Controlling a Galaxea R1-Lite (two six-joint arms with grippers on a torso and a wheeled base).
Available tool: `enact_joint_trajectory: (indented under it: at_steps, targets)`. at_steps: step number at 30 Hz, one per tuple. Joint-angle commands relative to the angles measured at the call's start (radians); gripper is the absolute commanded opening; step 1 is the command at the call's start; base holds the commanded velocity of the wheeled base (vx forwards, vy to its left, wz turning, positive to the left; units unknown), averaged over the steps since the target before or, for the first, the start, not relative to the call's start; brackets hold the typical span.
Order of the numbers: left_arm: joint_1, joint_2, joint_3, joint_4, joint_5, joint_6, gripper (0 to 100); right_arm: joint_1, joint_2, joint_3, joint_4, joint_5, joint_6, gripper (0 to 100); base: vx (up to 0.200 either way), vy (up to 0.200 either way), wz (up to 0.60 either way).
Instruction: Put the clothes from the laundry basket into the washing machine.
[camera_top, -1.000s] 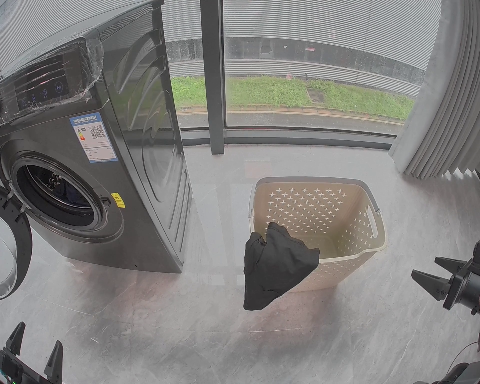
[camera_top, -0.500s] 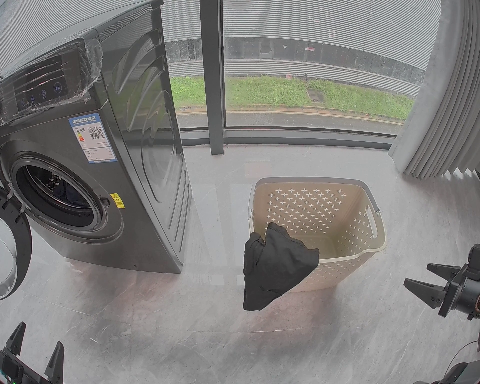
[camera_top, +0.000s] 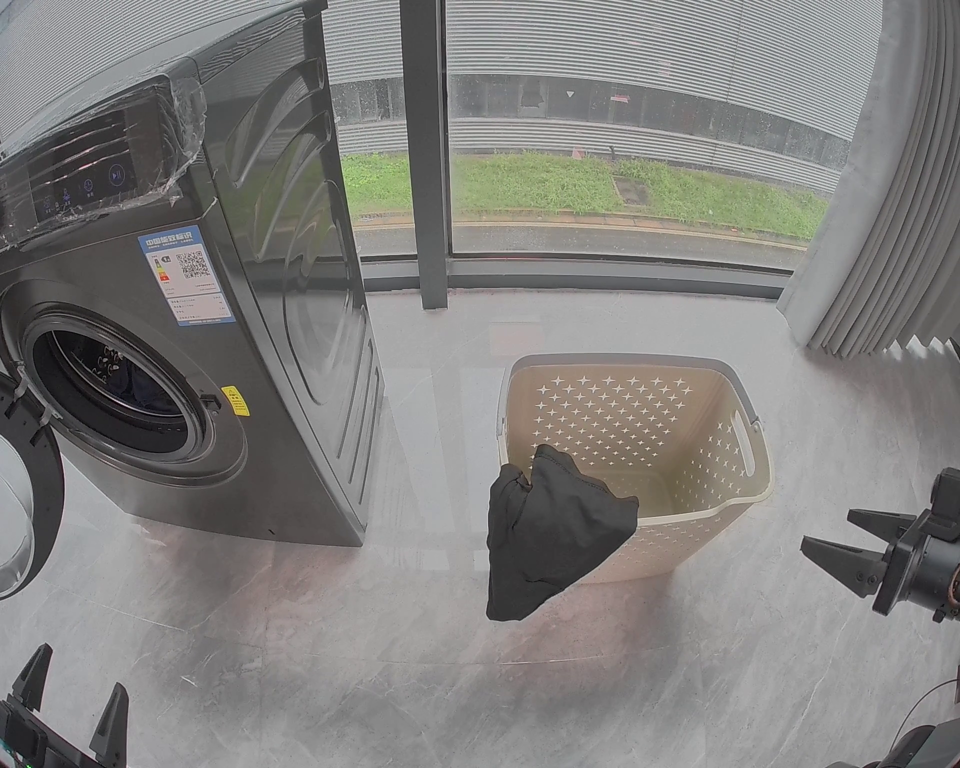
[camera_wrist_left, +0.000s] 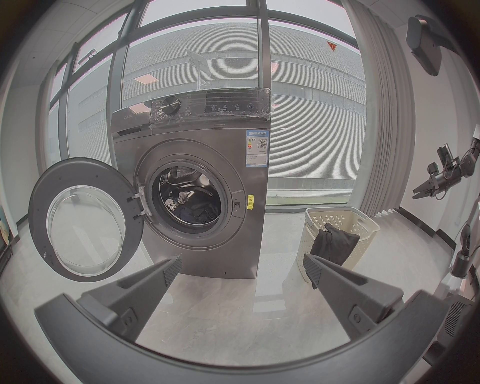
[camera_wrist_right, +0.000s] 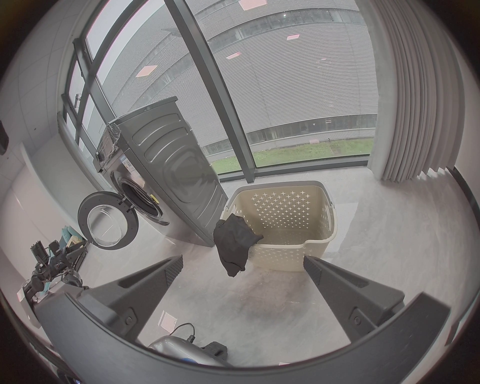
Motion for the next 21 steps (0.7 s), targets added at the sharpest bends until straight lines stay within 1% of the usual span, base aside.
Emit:
enact_joint_trajectory:
  at_steps: [1,3,6,9,10,11,13,14,17,21]
  targets:
    - [0.000,-0.013,0.018,0.000,0.000,0.001,100,0.020,0.125,-0.043,-0.036,0.001,0.007,100,0.000,0.000,0.00]
    - [0.000,-0.013,0.018,0.000,0.000,-0.007,100,0.022,0.180,-0.051,-0.064,0.001,0.008,100,0.000,0.000,0.00]
    - [0.000,-0.013,0.018,0.000,0.000,-0.008,100,0.019,0.288,-0.057,-0.131,-0.002,0.010,100,0.000,0.000,0.00]
    - [0.000,-0.013,0.018,0.000,0.000,-0.005,100,0.016,0.363,-0.058,-0.197,-0.019,0.007,100,0.000,0.000,0.00]
    - [0.000,-0.013,0.018,0.000,0.000,-0.004,100,0.022,0.401,-0.060,-0.234,-0.036,0.007,100,0.000,0.000,0.00]
    - [0.000,-0.013,0.018,0.000,0.000,-0.002,100,0.025,0.426,-0.065,-0.254,-0.036,0.005,100,0.000,0.000,0.00]
    - [0.000,-0.013,0.018,0.000,0.000,-0.002,100,0.028,0.433,-0.068,-0.257,-0.036,0.005,100,0.000,0.000,0.00]
    - [0.000,-0.013,0.018,0.000,0.000,-0.004,100,0.045,0.472,-0.083,-0.257,-0.039,0.007,100,0.000,0.000,0.00]
    - [0.000,-0.013,0.018,0.000,0.000,-0.007,100,0.062,0.547,-0.118,-0.260,-0.041,0.016,100,0.000,0.000,0.00]
    - [0.000,-0.013,0.018,0.000,0.000,-0.010,100,0.086,0.588,-0.158,-0.260,-0.042,0.031,100,0.000,0.000,0.00]
